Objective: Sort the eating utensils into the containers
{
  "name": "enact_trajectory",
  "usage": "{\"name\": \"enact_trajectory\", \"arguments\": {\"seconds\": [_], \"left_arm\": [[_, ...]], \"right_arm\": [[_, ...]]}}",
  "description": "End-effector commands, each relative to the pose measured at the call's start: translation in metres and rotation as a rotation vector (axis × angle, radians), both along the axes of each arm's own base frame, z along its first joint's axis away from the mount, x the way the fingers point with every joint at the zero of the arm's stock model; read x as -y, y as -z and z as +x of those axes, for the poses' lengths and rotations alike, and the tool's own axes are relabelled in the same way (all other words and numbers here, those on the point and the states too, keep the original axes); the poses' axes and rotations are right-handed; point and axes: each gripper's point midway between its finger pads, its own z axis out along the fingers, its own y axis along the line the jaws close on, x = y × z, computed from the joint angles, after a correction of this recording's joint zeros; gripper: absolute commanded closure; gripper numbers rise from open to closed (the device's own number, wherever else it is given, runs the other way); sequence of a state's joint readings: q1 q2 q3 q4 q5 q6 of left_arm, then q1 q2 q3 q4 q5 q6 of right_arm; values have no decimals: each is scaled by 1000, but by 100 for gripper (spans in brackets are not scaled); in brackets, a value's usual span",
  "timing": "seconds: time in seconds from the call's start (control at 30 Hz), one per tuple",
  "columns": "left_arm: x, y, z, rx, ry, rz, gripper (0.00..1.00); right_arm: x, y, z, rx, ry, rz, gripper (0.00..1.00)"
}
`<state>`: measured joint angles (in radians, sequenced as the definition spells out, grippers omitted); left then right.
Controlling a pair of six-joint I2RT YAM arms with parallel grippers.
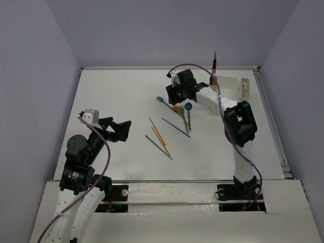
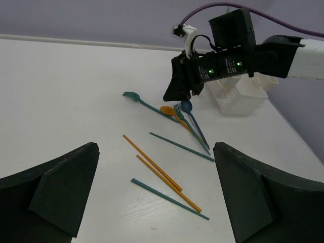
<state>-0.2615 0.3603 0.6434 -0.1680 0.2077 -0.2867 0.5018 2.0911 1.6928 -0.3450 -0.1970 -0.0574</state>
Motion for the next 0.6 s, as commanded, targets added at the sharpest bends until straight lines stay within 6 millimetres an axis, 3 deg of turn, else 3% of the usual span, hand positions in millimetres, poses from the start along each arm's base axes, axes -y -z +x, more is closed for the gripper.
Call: {"name": "enact_trajectory", "arguments": {"seconds": [0.0,0.07,0.17,0.2,0.37,0.43,0.57], "left_arm": [[2,-12,0,47,14,-13,1],[2,-12,0,49,12,-13,1],[2,-11,0,44,11,-13,1],[2,-11,1,44,12,-13,1],[3,-11,1,42,17,-11,1],[3,-10,1,40,19,-11,1],[4,-10,2,39,20,-9,1]], "right_arm": [[-6,-4,2,4,-39,-79,49],[-19,-5,2,19,-59,-92,49],[-24,7,11,5,-58,-104,47],[-29,21,10,-17,-67,-120,45],[-34,35,29,2,-61,-150,43],[-34,50,30,-22,-67,-170,43],[-41,60,34,-16,-73,-176,43]]}}
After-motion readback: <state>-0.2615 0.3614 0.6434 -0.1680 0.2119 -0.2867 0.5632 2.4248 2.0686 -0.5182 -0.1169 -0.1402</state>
